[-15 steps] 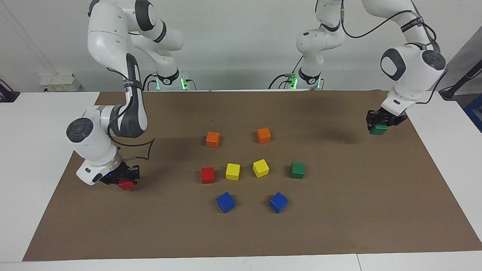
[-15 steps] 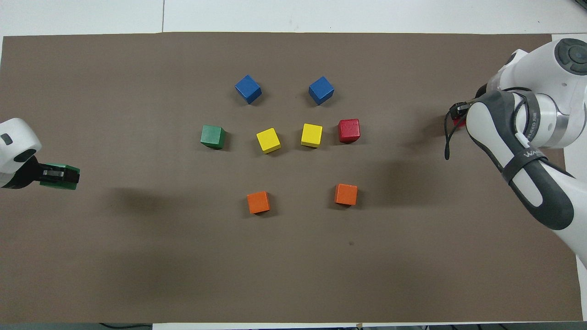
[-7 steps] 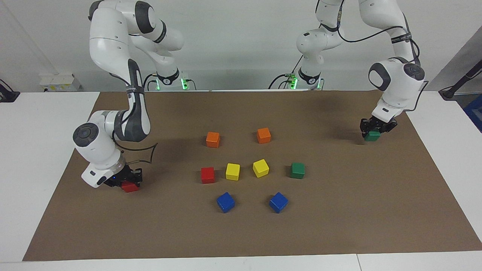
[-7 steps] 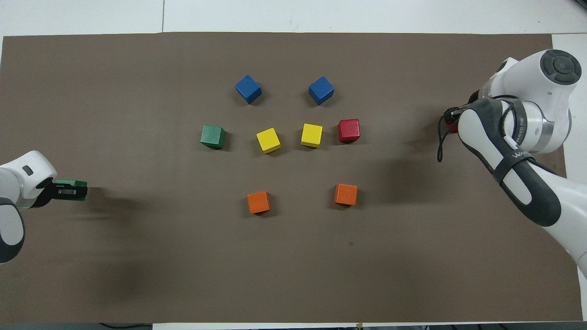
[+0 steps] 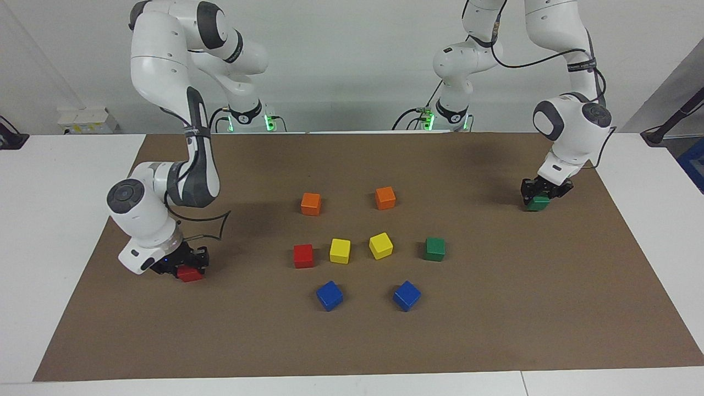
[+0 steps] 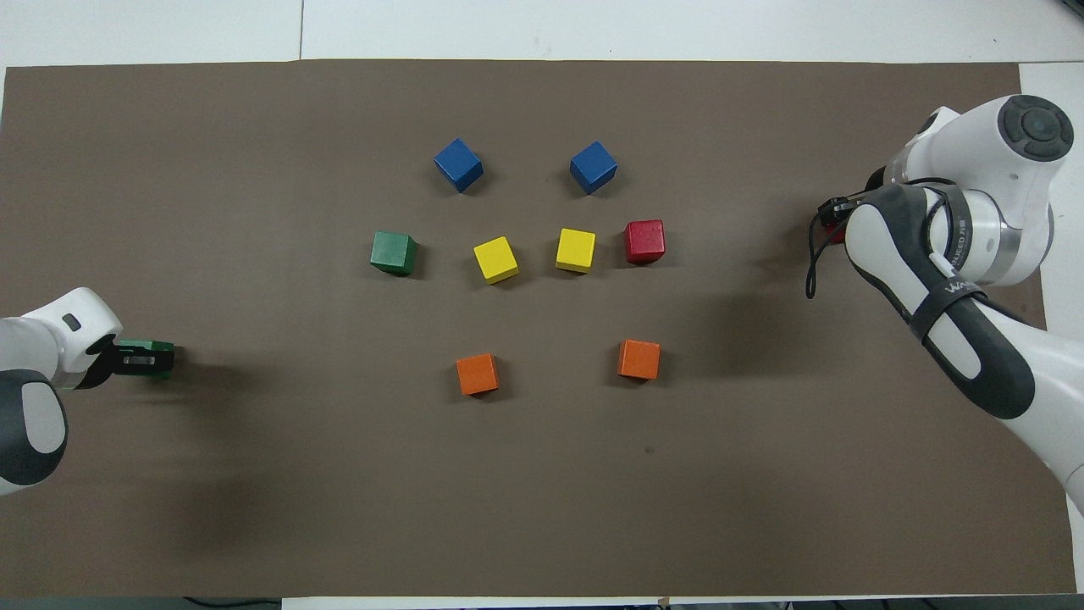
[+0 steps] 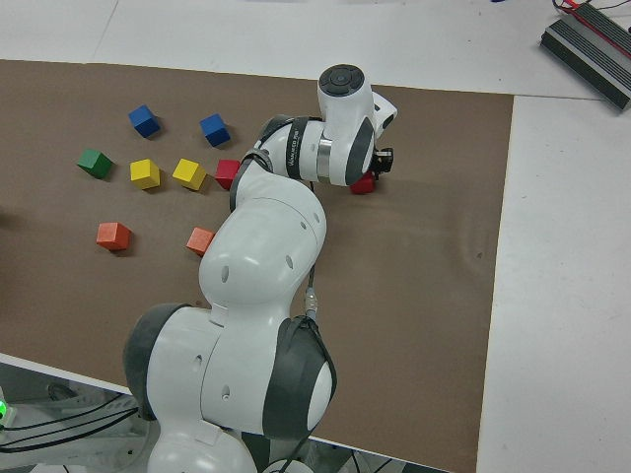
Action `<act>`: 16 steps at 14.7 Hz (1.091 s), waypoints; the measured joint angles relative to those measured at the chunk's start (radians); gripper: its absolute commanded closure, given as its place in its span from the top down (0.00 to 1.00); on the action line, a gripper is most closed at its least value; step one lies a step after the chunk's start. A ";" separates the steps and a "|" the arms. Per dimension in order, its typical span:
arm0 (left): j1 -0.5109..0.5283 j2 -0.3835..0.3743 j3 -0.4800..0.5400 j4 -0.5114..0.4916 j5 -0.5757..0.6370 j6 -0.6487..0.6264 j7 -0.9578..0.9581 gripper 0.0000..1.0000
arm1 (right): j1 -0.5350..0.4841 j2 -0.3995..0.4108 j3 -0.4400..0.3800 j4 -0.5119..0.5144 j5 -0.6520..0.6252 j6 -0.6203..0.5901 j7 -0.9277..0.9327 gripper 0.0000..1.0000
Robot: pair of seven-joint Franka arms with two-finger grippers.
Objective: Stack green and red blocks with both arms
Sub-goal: 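Lower the green cube near the edge while the right gripper lowers red, then release the green cube while the right gripper reaches the other red cube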
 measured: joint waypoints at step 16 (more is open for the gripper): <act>0.011 0.003 -0.005 -0.031 -0.030 0.036 0.012 1.00 | 0.308 -0.124 0.016 0.333 -0.003 -0.466 0.317 1.00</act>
